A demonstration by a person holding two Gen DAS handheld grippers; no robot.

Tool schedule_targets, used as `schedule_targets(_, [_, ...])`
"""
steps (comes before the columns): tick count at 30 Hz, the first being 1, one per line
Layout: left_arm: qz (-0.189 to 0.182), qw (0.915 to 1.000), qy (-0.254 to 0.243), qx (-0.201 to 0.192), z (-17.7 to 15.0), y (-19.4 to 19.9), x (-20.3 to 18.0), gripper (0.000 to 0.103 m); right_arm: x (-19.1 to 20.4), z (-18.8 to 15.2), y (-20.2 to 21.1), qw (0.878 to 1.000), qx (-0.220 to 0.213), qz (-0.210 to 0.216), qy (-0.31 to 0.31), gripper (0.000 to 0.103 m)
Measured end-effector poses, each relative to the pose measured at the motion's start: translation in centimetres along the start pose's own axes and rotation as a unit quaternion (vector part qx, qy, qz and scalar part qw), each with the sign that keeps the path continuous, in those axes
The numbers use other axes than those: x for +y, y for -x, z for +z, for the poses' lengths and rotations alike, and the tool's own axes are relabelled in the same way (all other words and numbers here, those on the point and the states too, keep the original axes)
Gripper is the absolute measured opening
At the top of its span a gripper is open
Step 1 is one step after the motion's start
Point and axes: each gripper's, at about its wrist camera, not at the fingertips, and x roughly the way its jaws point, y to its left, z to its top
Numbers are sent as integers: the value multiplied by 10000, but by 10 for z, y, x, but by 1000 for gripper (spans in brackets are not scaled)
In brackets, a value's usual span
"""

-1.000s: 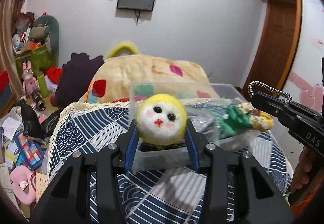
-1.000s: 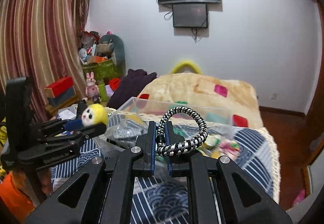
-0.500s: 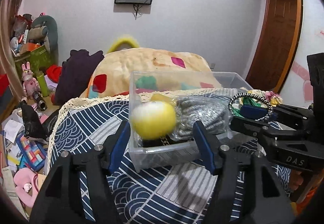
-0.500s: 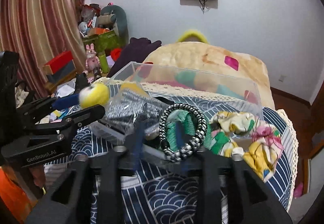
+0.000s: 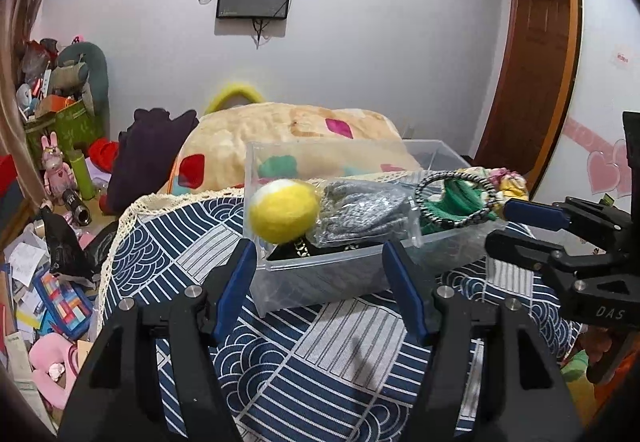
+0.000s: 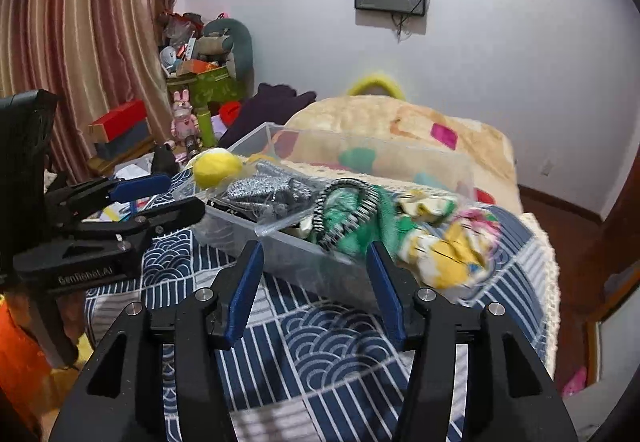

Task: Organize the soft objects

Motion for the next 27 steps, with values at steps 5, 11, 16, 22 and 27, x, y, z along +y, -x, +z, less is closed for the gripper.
schedule_targets(5, [-83,9995,-77,-296,5,25,-10,66,-2,-2,25,9992,-366,-184,-18,50])
schedule_targets(11, [-136,9970,-190,-735,10,58,-24,75,-1,1,54,9951,-892,-428,-42,61])
schedule_targets(16, [-142,9943,-226,-1036,8,80,-31,87,6,0,73,9893,-1264,-729,-39,66])
schedule_targets(22, [-94,9916,-211,-1275,1,95,-34,99,10,-5,85,9828,-1581,-950,-105,81])
schedule_targets(27, [-49,9911,-199,-1316,-6,94,-36,103,14,-11,84,9806,-1653,-1039,-152,85])
